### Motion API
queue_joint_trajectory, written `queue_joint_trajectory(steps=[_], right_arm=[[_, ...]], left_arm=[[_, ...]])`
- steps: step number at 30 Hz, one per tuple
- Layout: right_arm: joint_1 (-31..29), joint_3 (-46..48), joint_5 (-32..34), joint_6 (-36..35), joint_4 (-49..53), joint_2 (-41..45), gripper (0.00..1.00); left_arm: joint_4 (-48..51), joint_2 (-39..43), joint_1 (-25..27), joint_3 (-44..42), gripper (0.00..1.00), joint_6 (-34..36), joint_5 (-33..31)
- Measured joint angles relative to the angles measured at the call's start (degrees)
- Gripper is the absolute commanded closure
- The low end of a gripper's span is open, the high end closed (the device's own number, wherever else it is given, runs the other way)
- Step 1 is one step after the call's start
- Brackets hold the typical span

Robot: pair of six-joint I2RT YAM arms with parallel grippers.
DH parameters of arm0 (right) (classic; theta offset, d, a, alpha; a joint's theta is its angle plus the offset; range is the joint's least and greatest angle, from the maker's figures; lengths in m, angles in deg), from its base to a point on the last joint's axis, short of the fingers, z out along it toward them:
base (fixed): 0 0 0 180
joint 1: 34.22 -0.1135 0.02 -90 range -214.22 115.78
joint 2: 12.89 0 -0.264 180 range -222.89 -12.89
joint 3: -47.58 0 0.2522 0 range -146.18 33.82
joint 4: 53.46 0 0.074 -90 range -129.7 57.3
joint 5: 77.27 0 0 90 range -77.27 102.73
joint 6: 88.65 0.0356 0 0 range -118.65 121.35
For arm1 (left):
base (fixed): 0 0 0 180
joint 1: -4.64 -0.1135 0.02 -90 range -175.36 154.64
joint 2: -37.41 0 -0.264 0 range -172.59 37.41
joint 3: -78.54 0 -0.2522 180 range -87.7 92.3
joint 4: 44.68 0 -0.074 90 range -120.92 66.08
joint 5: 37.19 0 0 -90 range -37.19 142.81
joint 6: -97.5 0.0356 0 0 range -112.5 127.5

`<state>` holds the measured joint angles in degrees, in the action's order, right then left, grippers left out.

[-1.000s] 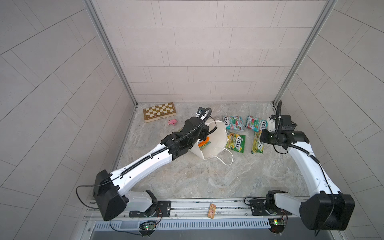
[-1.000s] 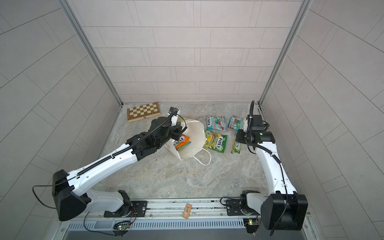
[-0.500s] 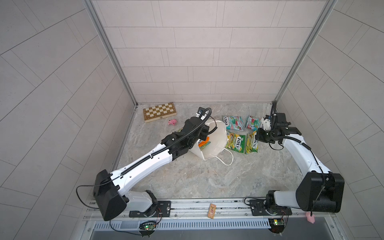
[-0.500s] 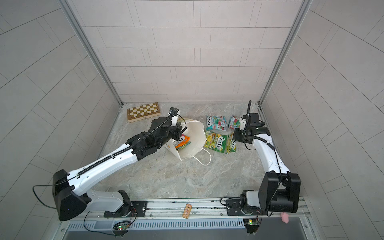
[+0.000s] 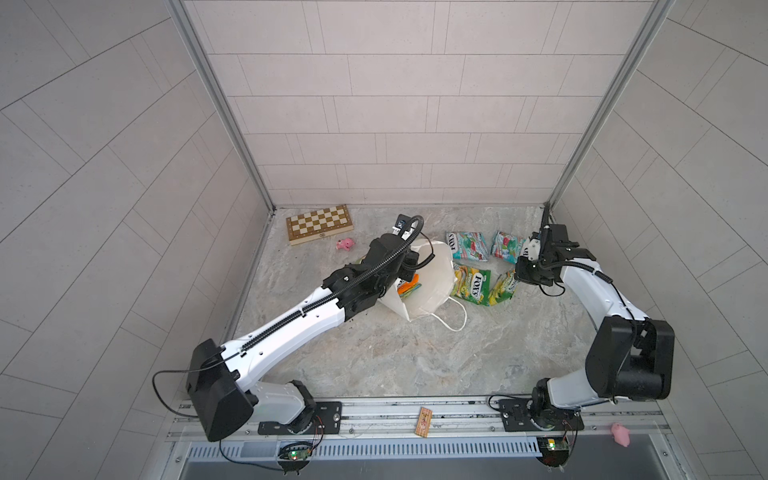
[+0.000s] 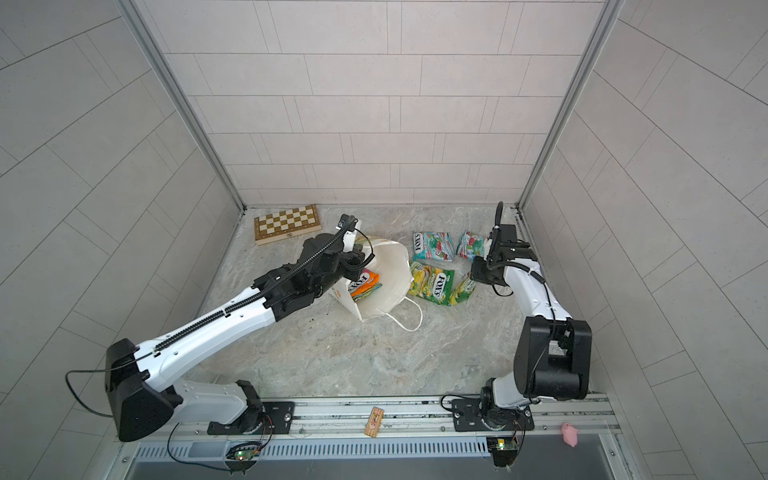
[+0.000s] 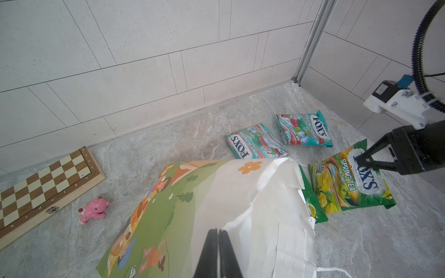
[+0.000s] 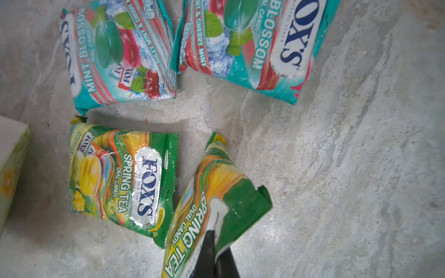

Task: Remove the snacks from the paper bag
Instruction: 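Lower the green packet onto the table beside the other green packet and release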

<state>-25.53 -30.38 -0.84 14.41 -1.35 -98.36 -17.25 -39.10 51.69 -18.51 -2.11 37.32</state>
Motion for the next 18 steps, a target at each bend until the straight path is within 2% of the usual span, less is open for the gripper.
queue_joint_trajectory(steps=[3, 6, 8, 12, 16, 18], right_arm=[[0.11, -1.49, 1.99, -0.28, 0.04, -2.91, 0.97], [0.24, -2.32, 3.10, -0.46, 0.09, -5.35, 0.90], [0.28, -2.58, 3.91, -0.52, 0.37, -6.25, 0.83], [0.33, -2.75, 6.10, -0.57, 0.94, -6.51, 0.61], [0.33, -2.60, 10.69, 0.79, 0.59, -5.68, 0.49], [0.33, -1.77, 13.00, 1.88, -0.24, -3.74, 0.48]], left_arm=[[0.00, 0.00, 0.00, 0.00, 1.00, 0.00, 0.04], [0.00, 0.00, 0.00, 0.00, 1.00, 0.04, 0.28], [0.02, 0.00, 0.00, 0.00, 1.00, 0.09, 0.46], [0.04, 0.00, 0.00, 0.00, 1.00, 0.22, 0.74], [0.07, 0.00, 0.00, 0.00, 1.00, 0.22, 1.09], [0.07, 0.00, 0.00, 0.00, 1.00, 0.22, 1.33]])
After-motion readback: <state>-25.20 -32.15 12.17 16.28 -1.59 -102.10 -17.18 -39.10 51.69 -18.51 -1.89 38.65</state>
